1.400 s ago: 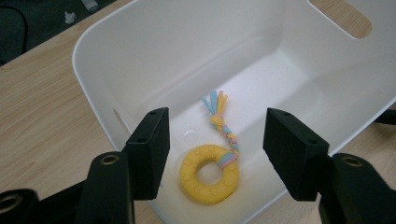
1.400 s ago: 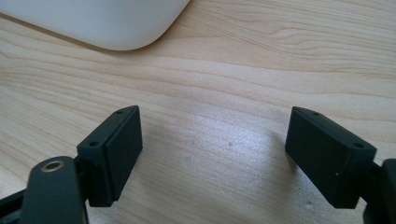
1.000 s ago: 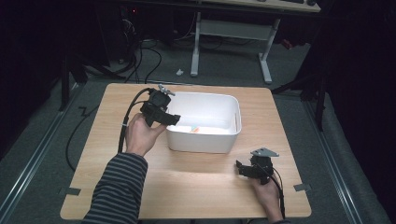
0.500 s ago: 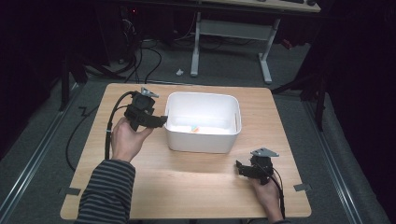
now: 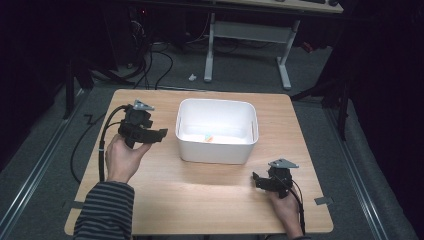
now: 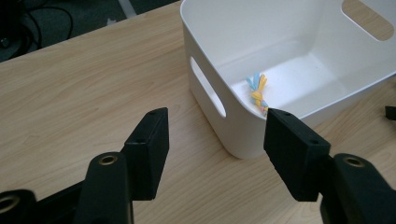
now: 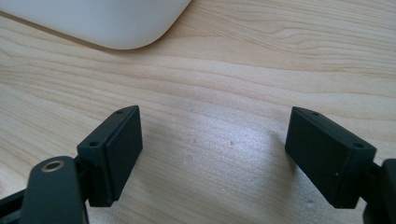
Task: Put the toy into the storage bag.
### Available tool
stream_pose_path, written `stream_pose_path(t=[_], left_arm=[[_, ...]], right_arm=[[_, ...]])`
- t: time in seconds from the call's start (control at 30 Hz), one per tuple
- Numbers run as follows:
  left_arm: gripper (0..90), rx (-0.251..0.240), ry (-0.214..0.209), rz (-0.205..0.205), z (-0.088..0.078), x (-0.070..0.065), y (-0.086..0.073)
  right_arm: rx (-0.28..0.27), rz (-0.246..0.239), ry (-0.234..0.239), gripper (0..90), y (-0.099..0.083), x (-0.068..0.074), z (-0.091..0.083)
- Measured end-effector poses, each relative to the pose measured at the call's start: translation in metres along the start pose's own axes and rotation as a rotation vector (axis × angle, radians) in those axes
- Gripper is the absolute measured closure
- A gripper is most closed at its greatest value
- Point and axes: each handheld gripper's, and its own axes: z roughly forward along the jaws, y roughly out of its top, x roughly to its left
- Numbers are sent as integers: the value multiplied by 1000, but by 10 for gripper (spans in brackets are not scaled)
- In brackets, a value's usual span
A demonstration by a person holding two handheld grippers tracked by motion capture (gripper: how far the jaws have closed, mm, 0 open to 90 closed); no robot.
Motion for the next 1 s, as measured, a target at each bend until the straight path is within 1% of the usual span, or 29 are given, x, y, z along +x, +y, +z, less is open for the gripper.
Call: stream_pose_path(t=[0.13,0.27,0.37,0.43,0.47,0.57,0.6,0.8,0.83,1.0], left_arm=[[408,0,11,-7,-3,2,-8],[408,-5,10,-20,-5,4,-14],[408,-9,12,-34,-7,7,-22],[408,-13,11,-42,-8,8,-25],[408,-16,14,-49,-9,10,-28],[407,-18,21,-57,-11,11,-32],[407,-20,23,-67,-12,14,-36],[406,-21,32,-81,-16,17,-45],[406,-25,32,-90,-17,19,-48],[407,-26,40,-102,-17,21,-57]], right_arm=[[0,1,0,190,0,0,0],[0,1,0,190,0,0,0],[0,0,-1,190,0,0,0],[0,0,-1,190,0,0,0],[0,-1,-1,190,0,0,0],[0,-1,-1,190,0,0,0],[0,-1,-1,190,0,0,0],[0,-1,-1,190,0,0,0],[0,-1,0,190,0,0,0],[0,-1,-1,190,0,0,0]])
